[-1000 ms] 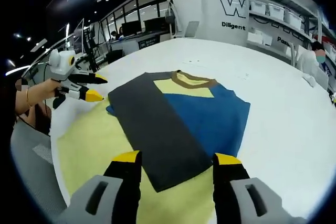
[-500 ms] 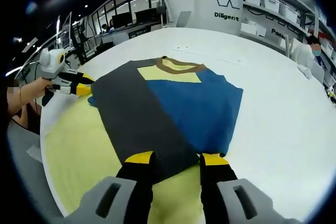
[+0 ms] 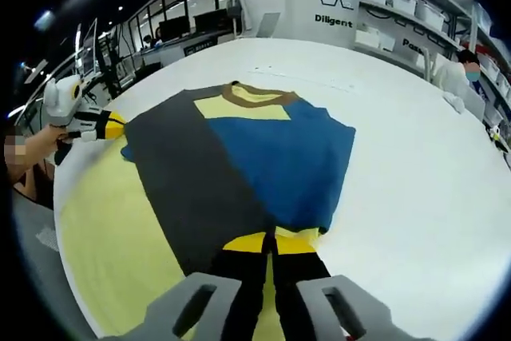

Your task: Fold the garment on the visible template until the final outline fits inside the template.

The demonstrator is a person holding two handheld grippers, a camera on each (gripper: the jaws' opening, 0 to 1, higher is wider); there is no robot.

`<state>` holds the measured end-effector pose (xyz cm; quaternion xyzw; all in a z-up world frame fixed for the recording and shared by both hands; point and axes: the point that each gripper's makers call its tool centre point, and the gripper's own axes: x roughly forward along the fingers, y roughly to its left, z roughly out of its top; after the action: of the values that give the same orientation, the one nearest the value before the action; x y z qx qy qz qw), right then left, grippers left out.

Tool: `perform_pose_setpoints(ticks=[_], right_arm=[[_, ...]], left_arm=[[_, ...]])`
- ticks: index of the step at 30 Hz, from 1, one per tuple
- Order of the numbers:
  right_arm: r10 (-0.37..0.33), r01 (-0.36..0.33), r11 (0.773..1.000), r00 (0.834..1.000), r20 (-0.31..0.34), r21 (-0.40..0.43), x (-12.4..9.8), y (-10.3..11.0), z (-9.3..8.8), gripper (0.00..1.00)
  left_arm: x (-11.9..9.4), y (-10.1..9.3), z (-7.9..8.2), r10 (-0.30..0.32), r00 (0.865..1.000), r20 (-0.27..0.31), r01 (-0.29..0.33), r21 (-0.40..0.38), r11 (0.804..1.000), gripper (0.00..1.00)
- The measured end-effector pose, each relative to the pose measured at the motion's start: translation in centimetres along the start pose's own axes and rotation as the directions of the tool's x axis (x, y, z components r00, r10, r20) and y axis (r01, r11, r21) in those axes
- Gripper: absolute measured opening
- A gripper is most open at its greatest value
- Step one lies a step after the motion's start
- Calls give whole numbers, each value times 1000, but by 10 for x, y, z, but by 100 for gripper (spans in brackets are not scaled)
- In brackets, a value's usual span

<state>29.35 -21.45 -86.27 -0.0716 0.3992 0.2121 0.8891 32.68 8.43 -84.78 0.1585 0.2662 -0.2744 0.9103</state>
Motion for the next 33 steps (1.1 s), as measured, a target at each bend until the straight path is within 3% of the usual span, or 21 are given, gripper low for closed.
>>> perform_pose_setpoints(ticks=[9, 19, 33], right_arm=[[-14, 14, 1000, 1000, -13, -3, 1, -3, 1, 0], [-41, 41, 999, 999, 3, -18, -7, -6, 17, 0], [-78, 78, 997, 997, -23, -1, -6, -15, 27, 0]], left_arm=[[-5, -3, 1, 60, 998, 10, -61, 181, 982, 7], [-3, -1, -4, 69, 997, -25, -64, 154, 986, 7], [-1, -3, -7, 81, 995, -54, -68, 215, 974, 7]])
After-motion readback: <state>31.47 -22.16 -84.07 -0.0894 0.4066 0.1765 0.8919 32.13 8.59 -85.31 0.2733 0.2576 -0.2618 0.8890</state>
